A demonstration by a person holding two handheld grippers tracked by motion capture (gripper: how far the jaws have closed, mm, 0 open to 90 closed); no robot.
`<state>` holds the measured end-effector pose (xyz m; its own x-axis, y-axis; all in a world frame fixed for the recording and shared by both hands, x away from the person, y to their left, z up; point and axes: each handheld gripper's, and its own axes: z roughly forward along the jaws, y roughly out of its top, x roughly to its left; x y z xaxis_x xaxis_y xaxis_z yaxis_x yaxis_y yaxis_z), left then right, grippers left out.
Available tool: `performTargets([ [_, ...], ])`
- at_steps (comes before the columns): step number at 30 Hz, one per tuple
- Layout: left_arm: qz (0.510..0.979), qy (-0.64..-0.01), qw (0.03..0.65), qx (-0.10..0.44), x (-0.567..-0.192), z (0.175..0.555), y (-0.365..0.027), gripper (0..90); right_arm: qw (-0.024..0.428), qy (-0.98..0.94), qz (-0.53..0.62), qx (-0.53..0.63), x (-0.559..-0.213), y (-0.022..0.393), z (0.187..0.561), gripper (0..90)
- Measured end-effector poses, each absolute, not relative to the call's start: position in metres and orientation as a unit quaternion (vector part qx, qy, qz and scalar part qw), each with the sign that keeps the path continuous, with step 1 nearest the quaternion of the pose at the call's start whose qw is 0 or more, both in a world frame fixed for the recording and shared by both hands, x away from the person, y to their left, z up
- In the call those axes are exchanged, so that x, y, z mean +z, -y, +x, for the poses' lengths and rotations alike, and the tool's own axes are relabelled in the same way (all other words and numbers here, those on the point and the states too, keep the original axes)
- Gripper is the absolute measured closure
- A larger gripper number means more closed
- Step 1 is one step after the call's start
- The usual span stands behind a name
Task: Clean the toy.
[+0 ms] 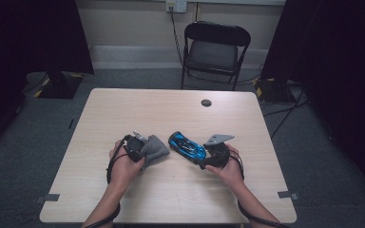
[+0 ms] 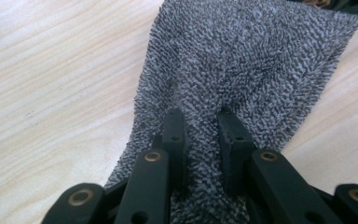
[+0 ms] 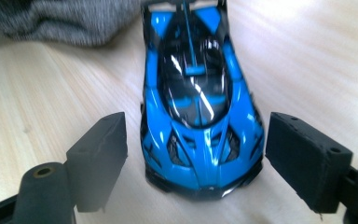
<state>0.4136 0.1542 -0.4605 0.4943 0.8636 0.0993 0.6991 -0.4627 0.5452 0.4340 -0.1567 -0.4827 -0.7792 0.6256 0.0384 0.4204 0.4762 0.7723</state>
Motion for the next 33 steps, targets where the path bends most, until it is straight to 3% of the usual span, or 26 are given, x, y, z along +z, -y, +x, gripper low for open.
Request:
performTargets([
  [2, 0.837, -0.465, 0.222, 0.184, -0.46, 0.413, -0.153, 75.6, 0.121, -0.849, 0.302, 0.416, -0.475, 0.156, 0.435, 17.8],
  [10, 0.844, -0.457, 0.214, 0.181, -0.459, 0.418, -0.14, 75.7, 0.131, -0.845, 0.299, 0.424, -0.458, 0.143, 0.453, 29.7],
  [18, 0.846, -0.454, 0.217, 0.178, -0.461, 0.42, -0.132, 75.6, 0.116, -0.853, 0.304, 0.407, -0.472, 0.121, 0.468, 33.1],
  [25, 0.85, -0.451, 0.207, 0.175, -0.462, 0.422, -0.129, 75.7, 0.128, -0.861, 0.297, 0.392, -0.48, 0.111, 0.472, 40.8],
  [33, 0.855, -0.443, 0.21, 0.167, -0.464, 0.421, -0.119, 75.6, 0.146, -0.861, 0.292, 0.39, -0.482, 0.103, 0.469, 41.0],
])
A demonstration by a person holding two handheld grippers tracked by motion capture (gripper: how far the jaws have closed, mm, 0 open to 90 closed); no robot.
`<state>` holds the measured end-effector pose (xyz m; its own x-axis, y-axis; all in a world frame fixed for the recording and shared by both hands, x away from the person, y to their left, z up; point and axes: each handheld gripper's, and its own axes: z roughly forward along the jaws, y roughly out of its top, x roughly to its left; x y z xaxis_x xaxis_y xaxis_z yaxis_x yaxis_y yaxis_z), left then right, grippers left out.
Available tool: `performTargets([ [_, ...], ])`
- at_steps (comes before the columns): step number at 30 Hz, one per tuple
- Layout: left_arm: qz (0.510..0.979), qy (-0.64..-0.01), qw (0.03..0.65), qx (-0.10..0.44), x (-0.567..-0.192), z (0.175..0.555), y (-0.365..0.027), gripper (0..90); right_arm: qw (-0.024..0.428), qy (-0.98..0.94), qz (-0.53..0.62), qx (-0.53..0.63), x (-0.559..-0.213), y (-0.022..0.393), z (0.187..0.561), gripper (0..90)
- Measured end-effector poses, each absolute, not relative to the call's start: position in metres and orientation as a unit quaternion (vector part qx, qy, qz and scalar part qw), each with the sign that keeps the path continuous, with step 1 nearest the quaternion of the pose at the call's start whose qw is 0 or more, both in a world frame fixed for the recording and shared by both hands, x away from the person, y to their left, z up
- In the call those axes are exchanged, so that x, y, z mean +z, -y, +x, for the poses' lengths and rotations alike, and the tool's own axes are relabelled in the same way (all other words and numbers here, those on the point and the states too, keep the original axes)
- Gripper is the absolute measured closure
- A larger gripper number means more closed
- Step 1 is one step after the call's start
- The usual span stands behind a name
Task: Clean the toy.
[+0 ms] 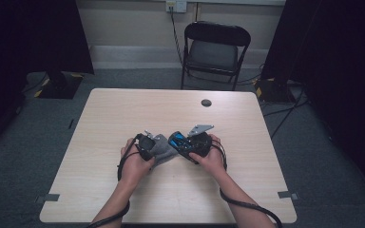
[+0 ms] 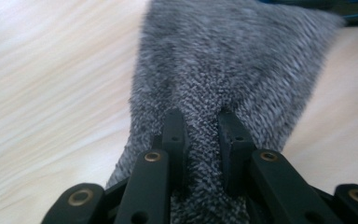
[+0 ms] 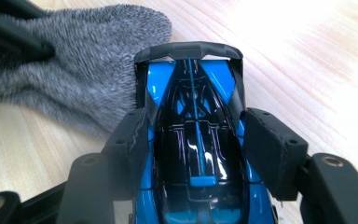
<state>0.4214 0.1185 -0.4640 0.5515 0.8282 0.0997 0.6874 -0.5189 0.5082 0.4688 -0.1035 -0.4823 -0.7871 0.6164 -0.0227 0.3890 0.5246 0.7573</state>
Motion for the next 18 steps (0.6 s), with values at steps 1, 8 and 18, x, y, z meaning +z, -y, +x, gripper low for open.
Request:
performTargets([
  [1, 0.858, -0.438, 0.211, 0.166, -0.464, 0.419, -0.116, 75.6, 0.146, -0.86, 0.293, 0.391, -0.482, 0.103, 0.469, 41.0],
  [8, 0.865, -0.428, 0.22, 0.145, -0.463, 0.412, -0.109, 75.6, 0.141, -0.859, 0.297, 0.393, -0.482, 0.105, 0.469, 41.5],
  [18, 0.88, -0.397, 0.243, 0.097, -0.462, 0.397, -0.091, 75.7, 0.135, -0.859, 0.297, 0.395, -0.482, 0.108, 0.469, 41.8],
])
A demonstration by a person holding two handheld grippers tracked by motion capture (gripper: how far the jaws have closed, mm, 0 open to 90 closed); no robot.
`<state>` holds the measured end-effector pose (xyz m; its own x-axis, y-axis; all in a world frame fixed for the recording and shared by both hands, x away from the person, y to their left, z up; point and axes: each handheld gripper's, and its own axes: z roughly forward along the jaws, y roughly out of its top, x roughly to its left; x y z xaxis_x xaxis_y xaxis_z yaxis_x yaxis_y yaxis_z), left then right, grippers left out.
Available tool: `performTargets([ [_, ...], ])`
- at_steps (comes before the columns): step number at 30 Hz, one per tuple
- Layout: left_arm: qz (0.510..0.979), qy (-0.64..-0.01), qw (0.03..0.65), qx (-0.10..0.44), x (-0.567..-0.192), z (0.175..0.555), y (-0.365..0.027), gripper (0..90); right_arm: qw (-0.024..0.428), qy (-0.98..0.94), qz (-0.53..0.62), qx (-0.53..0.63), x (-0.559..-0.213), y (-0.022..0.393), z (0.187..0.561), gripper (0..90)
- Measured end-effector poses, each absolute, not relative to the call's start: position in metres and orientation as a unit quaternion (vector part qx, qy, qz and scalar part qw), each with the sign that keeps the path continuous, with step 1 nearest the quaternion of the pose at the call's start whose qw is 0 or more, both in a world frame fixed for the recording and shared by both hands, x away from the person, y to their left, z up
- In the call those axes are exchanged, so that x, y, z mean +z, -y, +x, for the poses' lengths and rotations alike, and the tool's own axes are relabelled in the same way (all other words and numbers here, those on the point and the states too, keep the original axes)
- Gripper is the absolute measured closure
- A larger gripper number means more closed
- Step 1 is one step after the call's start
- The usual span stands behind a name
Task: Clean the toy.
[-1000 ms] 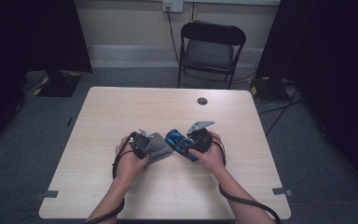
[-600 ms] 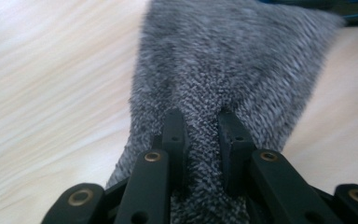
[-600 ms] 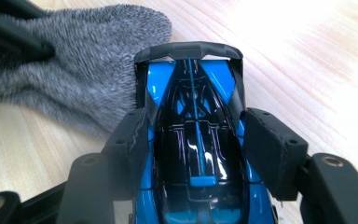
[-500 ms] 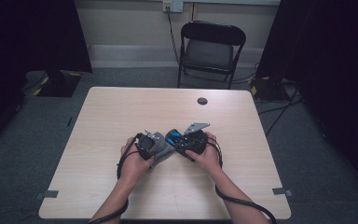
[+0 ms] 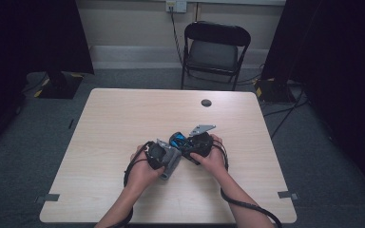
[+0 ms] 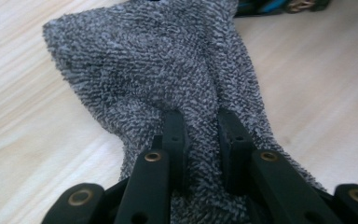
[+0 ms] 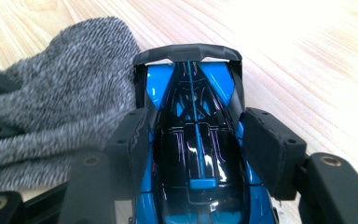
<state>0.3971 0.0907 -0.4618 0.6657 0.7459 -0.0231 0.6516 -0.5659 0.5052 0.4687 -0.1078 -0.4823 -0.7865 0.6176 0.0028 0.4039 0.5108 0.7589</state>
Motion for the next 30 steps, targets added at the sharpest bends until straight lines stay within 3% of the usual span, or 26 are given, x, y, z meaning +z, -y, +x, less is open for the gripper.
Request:
performTargets([
  [30, 0.896, -0.335, 0.287, 0.058, -0.463, 0.37, -0.047, 75.7, 0.132, -0.862, 0.296, 0.391, -0.481, 0.11, 0.468, 41.9],
])
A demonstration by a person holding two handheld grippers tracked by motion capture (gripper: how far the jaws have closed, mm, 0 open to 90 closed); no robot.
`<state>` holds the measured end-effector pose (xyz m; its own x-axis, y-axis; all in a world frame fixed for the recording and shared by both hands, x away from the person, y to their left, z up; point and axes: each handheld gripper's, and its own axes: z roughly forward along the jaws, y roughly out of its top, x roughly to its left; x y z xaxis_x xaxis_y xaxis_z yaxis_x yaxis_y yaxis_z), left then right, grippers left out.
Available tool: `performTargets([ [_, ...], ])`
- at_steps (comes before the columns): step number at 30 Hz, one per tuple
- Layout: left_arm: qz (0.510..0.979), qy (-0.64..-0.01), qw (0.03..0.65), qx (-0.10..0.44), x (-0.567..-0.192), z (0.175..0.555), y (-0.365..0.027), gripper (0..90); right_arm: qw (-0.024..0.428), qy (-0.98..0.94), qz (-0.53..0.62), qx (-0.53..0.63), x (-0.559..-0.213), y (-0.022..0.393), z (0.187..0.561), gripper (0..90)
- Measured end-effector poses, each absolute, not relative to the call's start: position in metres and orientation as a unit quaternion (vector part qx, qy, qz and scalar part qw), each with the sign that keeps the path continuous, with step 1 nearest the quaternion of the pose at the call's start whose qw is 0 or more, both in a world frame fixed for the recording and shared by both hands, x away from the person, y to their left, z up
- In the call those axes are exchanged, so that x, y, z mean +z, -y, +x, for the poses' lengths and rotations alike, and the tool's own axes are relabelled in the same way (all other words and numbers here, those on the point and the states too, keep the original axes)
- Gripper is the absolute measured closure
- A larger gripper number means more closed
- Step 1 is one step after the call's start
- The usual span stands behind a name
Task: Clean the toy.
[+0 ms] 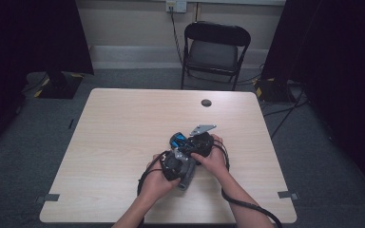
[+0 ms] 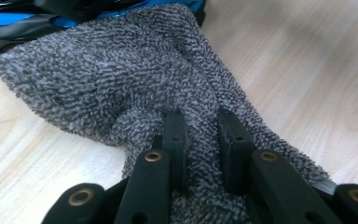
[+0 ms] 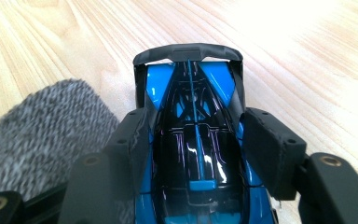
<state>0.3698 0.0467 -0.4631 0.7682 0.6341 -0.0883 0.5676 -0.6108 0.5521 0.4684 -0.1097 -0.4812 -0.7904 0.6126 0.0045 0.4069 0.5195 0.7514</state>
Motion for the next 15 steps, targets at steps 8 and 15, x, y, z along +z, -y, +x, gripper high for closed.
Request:
performTargets([
  [8, 0.895, -0.329, 0.299, 0.044, -0.464, 0.365, -0.04, 75.9, 0.13, -0.863, 0.296, 0.39, -0.481, 0.11, 0.468, 41.8],
  [15, 0.895, -0.32, 0.311, 0.032, -0.464, 0.358, -0.032, 76.1, 0.129, -0.863, 0.295, 0.388, -0.481, 0.111, 0.468, 41.9],
])
